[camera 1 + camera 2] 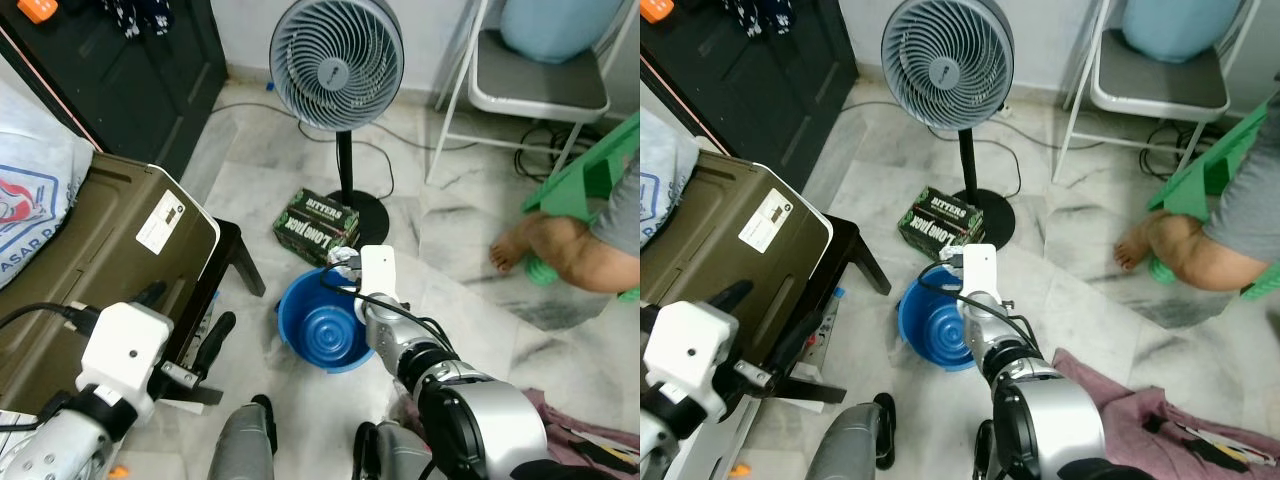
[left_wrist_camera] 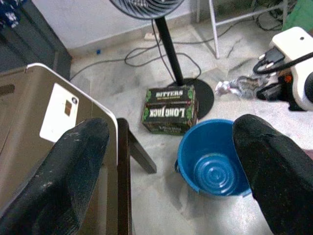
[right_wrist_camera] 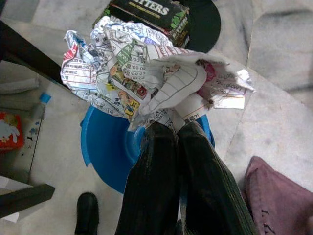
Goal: Clean up the room
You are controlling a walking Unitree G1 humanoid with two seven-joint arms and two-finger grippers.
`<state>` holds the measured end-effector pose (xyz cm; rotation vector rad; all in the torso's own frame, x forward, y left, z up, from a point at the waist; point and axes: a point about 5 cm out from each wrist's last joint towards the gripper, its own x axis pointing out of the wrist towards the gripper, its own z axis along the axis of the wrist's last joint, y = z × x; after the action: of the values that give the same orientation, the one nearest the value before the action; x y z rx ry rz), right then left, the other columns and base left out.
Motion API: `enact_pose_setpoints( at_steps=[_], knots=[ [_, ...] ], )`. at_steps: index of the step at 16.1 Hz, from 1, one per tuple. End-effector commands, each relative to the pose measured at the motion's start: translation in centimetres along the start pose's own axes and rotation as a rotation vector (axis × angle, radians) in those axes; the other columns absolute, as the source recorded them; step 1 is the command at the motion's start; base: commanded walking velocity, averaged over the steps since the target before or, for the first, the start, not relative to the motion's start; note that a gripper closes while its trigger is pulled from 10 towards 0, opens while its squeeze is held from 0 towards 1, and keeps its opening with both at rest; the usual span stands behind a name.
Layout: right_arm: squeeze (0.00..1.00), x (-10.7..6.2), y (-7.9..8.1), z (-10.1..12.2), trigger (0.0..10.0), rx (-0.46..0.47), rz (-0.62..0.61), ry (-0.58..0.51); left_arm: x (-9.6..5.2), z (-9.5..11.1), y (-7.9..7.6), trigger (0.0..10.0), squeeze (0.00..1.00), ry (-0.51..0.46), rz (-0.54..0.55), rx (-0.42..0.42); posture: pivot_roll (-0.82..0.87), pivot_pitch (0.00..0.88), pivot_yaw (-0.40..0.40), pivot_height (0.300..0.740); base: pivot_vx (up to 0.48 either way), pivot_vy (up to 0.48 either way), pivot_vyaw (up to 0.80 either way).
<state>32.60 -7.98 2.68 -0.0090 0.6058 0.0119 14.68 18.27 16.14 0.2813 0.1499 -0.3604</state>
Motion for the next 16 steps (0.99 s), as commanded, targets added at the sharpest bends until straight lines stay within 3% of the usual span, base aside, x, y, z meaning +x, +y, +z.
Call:
enact_pose_setpoints(
  at_steps=[1,6,7,9,11,12,16],
  knots=[
    [0.00,-0.1,0.1,-0.7,10.0,0.012,-0.004,0.021,-0.6,0.2,0.1,10.0,0.00,0.018,-0.002,0.012,0.31,0.297,0.063,0.740,0.000,0.000,0.00],
    [0.00,0.0,-0.3,-0.5,10.0,0.023,-0.015,0.016,-0.9,0.1,0.0,10.0,0.00,0.034,-0.011,0.010,0.32,0.306,0.073,0.740,0.000,0.000,0.00],
    [0.05,0.0,-0.3,-0.2,10.0,0.036,-0.010,0.006,-1.1,0.2,0.1,10.0,0.00,0.040,-0.011,0.011,0.33,0.308,0.077,0.740,0.000,0.000,0.00],
    [0.05,0.1,-0.1,0.5,10.0,0.047,0.001,-0.011,-1.2,0.2,0.1,10.0,0.00,0.046,-0.010,0.014,0.33,0.309,0.077,0.740,0.000,0.000,0.00],
    [0.74,0.0,0.2,0.7,10.0,0.056,0.016,-0.017,-1.2,0.2,0.1,10.0,0.00,0.047,-0.011,0.014,0.33,0.311,0.077,0.740,0.000,0.000,0.00],
    [1.00,0.0,0.4,0.9,10.0,0.070,0.033,-0.022,-1.1,0.2,0.0,10.0,0.00,0.047,-0.012,0.013,0.33,0.312,0.078,0.740,0.000,0.000,0.00],
    [1.00,0.0,0.7,1.0,10.0,0.068,0.045,-0.032,-1.2,0.3,0.0,10.0,0.00,0.049,-0.011,0.013,0.33,0.315,0.079,0.740,0.000,0.000,0.00]
  ],
)
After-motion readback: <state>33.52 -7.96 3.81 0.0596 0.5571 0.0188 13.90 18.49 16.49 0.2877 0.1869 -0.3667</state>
